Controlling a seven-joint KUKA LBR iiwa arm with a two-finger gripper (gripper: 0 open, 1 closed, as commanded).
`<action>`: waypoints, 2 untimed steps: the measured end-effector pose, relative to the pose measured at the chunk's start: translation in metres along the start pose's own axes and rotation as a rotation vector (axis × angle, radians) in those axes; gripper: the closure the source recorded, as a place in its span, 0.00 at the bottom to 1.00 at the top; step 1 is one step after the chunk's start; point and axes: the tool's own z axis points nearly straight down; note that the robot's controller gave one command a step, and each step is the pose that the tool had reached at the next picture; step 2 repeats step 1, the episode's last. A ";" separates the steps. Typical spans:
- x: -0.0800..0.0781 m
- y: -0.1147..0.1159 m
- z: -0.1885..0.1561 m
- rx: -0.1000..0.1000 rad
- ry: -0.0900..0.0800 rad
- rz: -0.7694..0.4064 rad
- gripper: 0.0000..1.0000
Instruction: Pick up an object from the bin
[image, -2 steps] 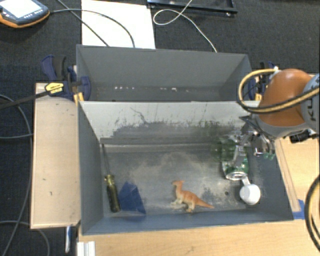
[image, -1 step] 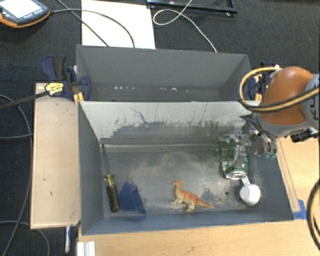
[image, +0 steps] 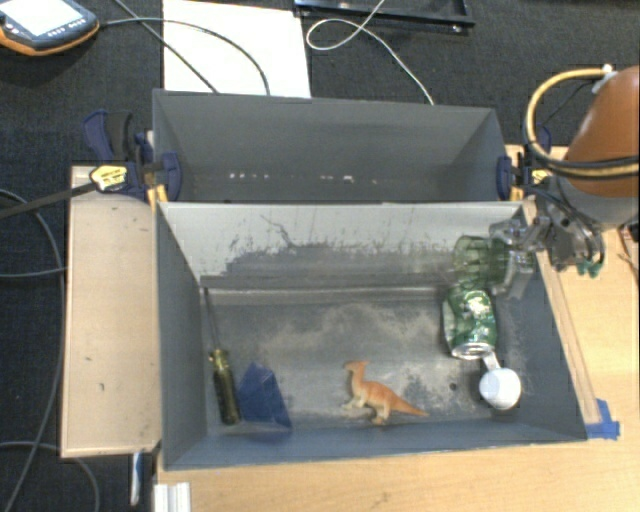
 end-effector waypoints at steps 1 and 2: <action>-0.002 0.006 -0.096 0.001 -0.010 -0.051 1.00; -0.002 0.006 -0.096 0.001 -0.010 -0.051 1.00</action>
Offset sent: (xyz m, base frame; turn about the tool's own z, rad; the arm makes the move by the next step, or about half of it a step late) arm -0.0060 0.0101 -0.0615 -0.0028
